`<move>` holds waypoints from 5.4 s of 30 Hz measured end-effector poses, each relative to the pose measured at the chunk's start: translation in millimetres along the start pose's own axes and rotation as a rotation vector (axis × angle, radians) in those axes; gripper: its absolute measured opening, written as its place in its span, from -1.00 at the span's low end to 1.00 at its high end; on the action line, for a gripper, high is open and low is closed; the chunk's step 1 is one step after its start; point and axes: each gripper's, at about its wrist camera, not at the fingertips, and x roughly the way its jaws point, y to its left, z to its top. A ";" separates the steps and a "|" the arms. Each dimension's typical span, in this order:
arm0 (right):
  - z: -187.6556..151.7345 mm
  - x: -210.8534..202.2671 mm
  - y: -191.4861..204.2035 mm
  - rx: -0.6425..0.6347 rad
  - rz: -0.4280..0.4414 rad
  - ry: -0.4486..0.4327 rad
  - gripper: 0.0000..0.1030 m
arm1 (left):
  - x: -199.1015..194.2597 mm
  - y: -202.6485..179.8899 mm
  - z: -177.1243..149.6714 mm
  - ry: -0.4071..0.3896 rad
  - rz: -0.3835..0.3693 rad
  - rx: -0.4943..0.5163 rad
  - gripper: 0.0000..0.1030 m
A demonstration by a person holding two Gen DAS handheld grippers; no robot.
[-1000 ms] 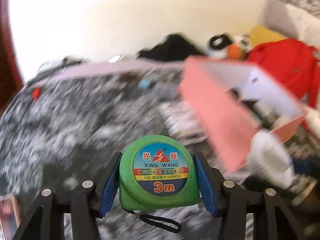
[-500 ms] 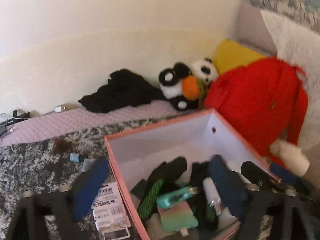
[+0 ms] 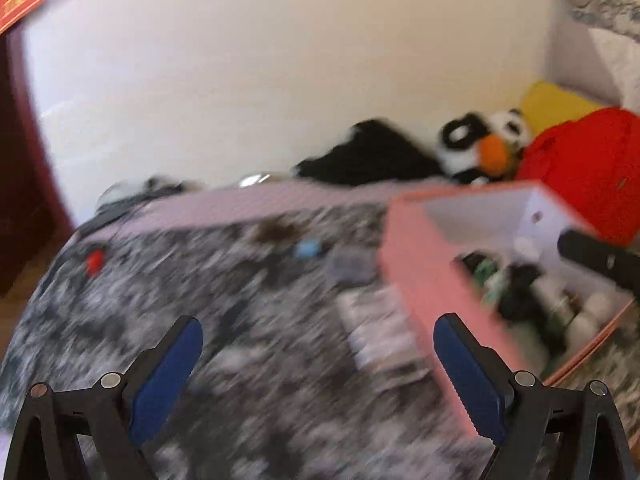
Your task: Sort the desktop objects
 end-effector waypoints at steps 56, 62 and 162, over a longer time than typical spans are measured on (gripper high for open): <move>-55.8 131.9 37.0 -0.120 -0.076 0.281 -1.00 | 121.0 98.0 -60.3 0.226 -0.009 -0.233 0.88; -47.7 106.5 32.7 -0.097 -0.033 0.244 -1.00 | 155.4 47.8 -50.8 0.264 -0.025 -0.144 0.88; -100.3 136.2 97.7 -0.156 -0.193 0.168 0.58 | 96.1 110.6 -95.6 0.191 0.226 -0.121 0.91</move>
